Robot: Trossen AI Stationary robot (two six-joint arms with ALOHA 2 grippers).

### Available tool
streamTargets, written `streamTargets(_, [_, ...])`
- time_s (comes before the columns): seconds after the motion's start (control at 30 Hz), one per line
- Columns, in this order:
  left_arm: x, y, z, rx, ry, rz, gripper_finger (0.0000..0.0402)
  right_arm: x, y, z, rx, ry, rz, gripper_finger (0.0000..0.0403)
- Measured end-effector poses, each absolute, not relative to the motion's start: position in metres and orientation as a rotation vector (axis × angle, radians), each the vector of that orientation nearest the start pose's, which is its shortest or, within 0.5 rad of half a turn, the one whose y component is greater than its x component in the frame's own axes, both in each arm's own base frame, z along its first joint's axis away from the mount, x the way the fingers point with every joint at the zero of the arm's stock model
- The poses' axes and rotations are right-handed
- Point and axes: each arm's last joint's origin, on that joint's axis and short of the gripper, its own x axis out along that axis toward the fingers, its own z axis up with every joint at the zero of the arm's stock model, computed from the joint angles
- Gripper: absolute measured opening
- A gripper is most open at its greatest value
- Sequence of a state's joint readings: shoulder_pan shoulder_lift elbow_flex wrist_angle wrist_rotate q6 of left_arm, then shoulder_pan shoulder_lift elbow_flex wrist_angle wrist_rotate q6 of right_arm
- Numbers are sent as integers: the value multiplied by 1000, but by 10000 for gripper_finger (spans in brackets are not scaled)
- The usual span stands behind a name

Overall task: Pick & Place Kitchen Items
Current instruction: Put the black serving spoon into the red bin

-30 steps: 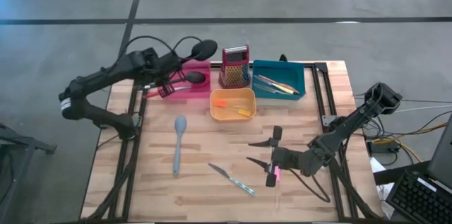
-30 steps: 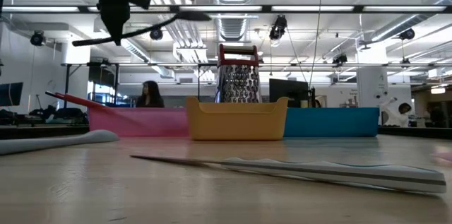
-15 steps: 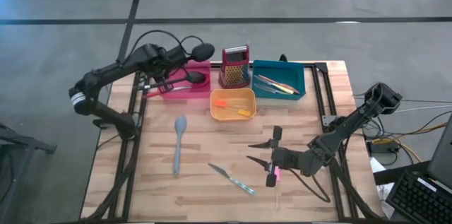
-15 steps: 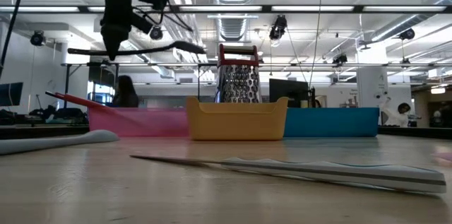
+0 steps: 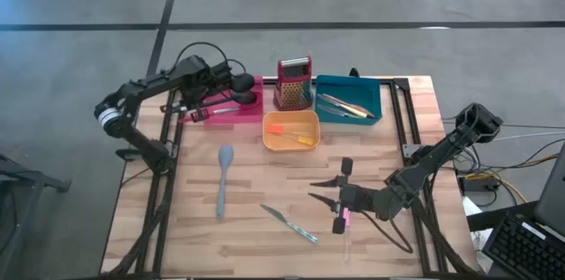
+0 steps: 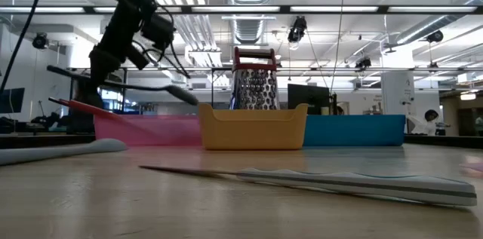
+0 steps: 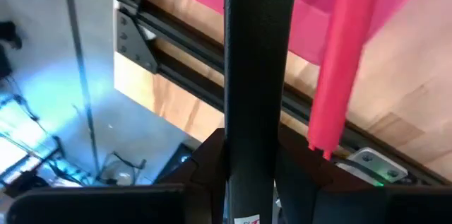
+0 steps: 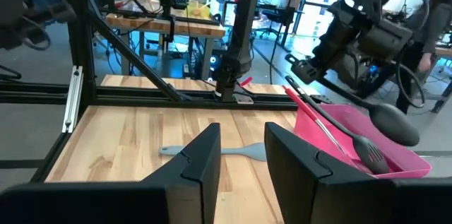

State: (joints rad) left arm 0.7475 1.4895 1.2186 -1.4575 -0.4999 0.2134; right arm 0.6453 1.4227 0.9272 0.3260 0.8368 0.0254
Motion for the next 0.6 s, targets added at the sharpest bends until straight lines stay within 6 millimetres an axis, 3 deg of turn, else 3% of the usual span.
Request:
streamTargets(0.33, [164,181,231,-158,1930,569,91,262,169,286,-91,123,-194,63])
streamTargets(0.6, [167,187,219,-120,1950,501,91,262,169,286,-91,123,-195,40])
